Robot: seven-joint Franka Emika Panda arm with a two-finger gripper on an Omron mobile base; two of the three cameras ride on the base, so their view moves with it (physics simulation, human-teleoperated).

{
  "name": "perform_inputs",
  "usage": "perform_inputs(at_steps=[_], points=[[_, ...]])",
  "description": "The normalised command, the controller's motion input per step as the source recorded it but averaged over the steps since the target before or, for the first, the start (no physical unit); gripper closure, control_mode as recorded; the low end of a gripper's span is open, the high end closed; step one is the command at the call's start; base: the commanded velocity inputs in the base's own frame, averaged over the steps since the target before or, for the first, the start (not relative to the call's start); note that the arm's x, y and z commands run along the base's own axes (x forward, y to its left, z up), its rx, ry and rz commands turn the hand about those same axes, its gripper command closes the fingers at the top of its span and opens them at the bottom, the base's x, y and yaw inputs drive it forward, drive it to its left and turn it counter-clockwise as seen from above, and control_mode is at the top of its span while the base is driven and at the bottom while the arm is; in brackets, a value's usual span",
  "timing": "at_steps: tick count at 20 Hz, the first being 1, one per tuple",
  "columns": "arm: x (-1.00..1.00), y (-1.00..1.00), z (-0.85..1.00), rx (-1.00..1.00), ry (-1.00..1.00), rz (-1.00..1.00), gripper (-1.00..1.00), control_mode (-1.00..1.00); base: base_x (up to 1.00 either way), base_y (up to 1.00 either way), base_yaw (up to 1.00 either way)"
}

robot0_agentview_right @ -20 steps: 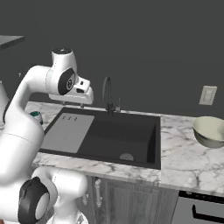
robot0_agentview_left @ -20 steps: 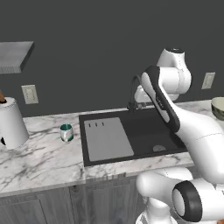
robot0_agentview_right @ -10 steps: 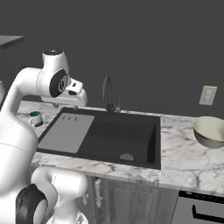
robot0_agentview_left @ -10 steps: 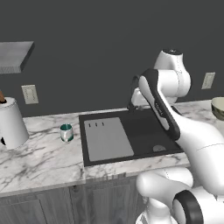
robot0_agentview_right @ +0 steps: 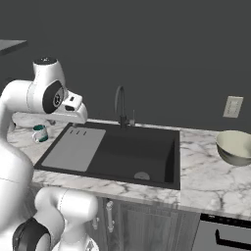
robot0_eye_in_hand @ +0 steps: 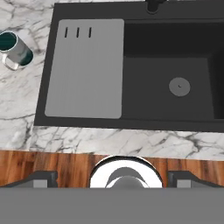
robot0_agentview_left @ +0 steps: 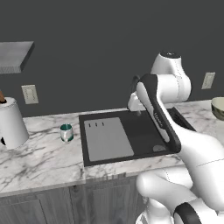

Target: Pick the mug and place it in the sink. Pick the bowl and place it in the open cabinet and then close the cabinet.

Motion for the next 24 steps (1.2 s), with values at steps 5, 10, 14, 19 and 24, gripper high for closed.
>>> perform_inputs(at_steps=[5, 10, 14, 19, 24], points=[[-0.22, 0.25, -0.03, 0.0, 0.0, 0.0, -1.0, -1.0, 0.0, 0.0, 0.0], [-0.09, 0.38, -0.07, 0.03, -0.05, -0.03, -1.0, -1.0, 0.0, 0.0, 0.0], [0.0, 0.4, -0.08, 0.04, -0.05, 0.0, -1.0, -1.0, 0.0, 0.0, 0.0], [0.0, 0.41, -0.07, 0.03, 0.0, 0.0, -1.0, -1.0, 0.0, 0.0, 0.0], [0.0, 0.42, 0.0, -0.01, 0.0, 0.0, -1.0, -1.0, 0.0, 0.0, 0.0]])
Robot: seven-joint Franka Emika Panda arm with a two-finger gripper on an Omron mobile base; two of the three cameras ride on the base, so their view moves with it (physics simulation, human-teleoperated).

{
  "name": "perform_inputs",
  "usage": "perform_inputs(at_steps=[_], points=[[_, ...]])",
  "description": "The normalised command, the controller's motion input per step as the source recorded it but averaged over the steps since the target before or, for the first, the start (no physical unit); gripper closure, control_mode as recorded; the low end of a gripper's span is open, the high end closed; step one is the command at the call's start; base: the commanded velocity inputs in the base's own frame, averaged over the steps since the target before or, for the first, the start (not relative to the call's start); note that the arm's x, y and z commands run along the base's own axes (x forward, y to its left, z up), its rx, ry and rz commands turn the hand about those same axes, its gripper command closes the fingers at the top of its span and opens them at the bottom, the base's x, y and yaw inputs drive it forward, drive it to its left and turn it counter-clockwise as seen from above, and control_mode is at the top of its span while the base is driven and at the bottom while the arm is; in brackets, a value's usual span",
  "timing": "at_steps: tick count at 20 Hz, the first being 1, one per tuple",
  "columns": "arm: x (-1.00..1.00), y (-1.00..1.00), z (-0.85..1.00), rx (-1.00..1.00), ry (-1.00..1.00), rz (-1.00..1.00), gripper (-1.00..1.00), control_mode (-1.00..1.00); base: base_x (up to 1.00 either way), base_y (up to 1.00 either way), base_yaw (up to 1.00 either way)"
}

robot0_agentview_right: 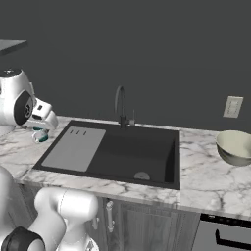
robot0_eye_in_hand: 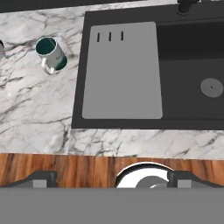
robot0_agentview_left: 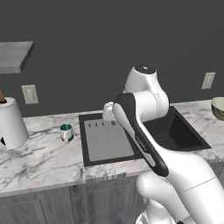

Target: Pick the mug and place it in the sink. Pick the bowl and place it in the open cabinet and then close the cabinet.

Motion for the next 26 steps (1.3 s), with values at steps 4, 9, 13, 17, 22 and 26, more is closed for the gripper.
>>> perform_inputs(at_steps=[4, 9, 13, 17, 22, 26], points=[[0.0, 0.23, 0.0, 0.0, 0.03, 0.0, -1.0, -1.0, 0.0, 0.0, 0.0], [0.0, 0.22, 0.0, 0.0, 0.04, 0.0, -1.0, -1.0, 0.0, 0.0, 0.0], [0.0, 0.29, -0.01, 0.0, 0.01, 0.0, -1.0, -1.0, 0.0, 0.0, 0.0], [0.0, 0.37, -0.11, 0.0, 0.0, 0.0, -1.0, -1.0, 0.0, 0.0, 0.0], [0.0, 0.4, -0.12, -0.01, 0.0, 0.0, -1.0, -1.0, 0.0, 0.0, 0.0], [0.0, 0.31, -0.15, 0.0, 0.0, 0.0, -1.0, -1.0, 0.0, 0.0, 0.0]])
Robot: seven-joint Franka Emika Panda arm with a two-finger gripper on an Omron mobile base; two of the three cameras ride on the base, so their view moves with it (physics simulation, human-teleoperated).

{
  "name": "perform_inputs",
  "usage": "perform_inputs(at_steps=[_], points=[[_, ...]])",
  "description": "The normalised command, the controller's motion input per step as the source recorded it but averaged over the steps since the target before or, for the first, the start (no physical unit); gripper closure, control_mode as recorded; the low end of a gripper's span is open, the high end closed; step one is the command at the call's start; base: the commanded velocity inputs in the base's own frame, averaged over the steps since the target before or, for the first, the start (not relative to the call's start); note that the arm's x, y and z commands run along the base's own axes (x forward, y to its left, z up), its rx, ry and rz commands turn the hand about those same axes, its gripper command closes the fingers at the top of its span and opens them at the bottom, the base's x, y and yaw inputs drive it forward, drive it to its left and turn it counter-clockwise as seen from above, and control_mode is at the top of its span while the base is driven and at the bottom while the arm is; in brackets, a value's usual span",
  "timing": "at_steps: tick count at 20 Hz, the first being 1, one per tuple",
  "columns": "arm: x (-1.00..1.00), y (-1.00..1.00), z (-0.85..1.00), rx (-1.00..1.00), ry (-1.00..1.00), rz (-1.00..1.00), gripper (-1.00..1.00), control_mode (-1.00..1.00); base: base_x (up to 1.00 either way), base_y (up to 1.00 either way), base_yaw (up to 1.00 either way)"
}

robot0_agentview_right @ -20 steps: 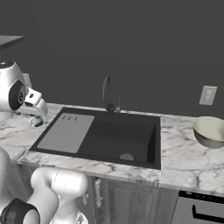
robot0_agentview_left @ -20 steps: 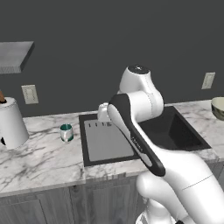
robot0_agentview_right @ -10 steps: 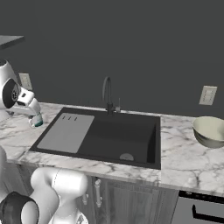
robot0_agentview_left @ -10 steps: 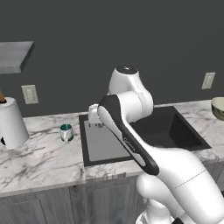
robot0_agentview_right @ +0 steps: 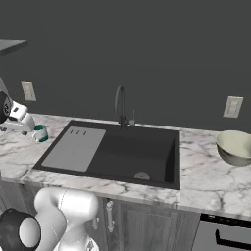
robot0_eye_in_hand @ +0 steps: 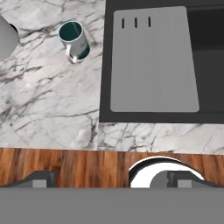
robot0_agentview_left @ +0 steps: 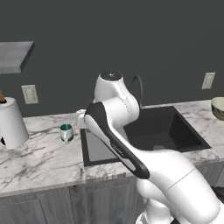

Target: Pick the mug and place it in the sink. Pick the bowl and place it in the open cabinet and then close the cabinet.

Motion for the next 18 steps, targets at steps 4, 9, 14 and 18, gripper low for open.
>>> perform_inputs(at_steps=[4, 9, 14, 18], points=[[0.0, 0.26, -0.16, 0.0, 0.0, 0.0, -1.0, -1.0, 0.0, 0.0, 0.0], [0.08, 0.25, -0.18, 0.0, 0.0, 0.0, -1.0, -1.0, 0.0, 0.0, 0.0], [0.08, 0.24, -0.17, 0.0, 0.0, 0.0, -1.0, -1.0, 0.0, 0.0, 0.0], [0.1, 0.2, -0.18, 0.0, 0.0, 0.0, -1.0, -1.0, 0.0, 0.0, 0.0]])
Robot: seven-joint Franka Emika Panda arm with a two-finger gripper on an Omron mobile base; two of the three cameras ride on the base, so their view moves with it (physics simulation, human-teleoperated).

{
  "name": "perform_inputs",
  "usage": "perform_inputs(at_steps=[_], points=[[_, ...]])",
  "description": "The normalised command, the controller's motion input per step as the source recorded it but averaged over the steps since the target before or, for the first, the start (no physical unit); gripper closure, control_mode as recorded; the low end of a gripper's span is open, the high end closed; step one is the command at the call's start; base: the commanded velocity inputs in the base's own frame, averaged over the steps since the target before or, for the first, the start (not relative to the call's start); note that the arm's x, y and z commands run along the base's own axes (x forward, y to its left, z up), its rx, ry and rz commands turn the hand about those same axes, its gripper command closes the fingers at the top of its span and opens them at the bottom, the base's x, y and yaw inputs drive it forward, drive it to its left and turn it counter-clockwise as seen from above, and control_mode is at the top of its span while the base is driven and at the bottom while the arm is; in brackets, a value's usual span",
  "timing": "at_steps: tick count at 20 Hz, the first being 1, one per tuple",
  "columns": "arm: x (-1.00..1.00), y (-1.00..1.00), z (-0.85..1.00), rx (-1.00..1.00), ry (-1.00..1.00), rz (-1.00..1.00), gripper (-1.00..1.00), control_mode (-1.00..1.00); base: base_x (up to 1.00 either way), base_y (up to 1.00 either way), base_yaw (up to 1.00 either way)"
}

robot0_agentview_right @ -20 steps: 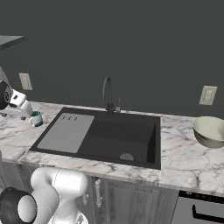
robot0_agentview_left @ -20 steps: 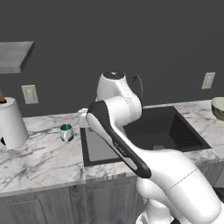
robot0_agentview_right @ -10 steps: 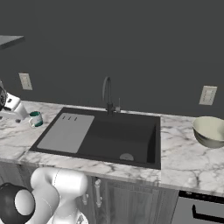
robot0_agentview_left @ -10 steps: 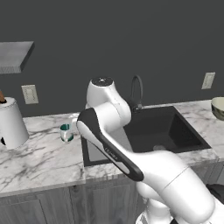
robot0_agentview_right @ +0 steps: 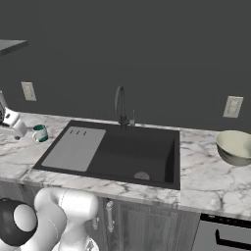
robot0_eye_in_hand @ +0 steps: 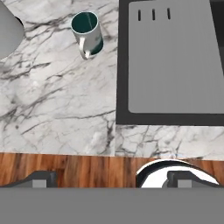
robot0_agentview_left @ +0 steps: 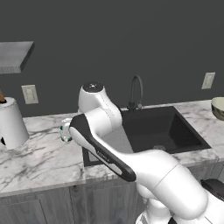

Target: Pick the mug and place it in the sink. Pick the bowl and place it in the open cabinet and then close the cabinet.

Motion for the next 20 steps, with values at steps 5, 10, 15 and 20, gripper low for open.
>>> perform_inputs(at_steps=[5, 10, 15, 20], points=[[0.16, 0.17, -0.19, 0.0, 0.0, 0.0, -1.0, -1.0, 0.0, 0.0, 0.0], [0.16, 0.01, -0.14, 0.0, 0.0, 0.0, -1.0, -1.0, 0.0, 0.0, 0.0], [0.16, 0.0, -0.13, 0.0, 0.0, 0.0, -1.0, -1.0, 0.0, 0.0, 0.0], [0.16, 0.02, -0.11, 0.0, 0.0, 0.0, -1.0, -1.0, 0.0, 0.0, 0.0]])
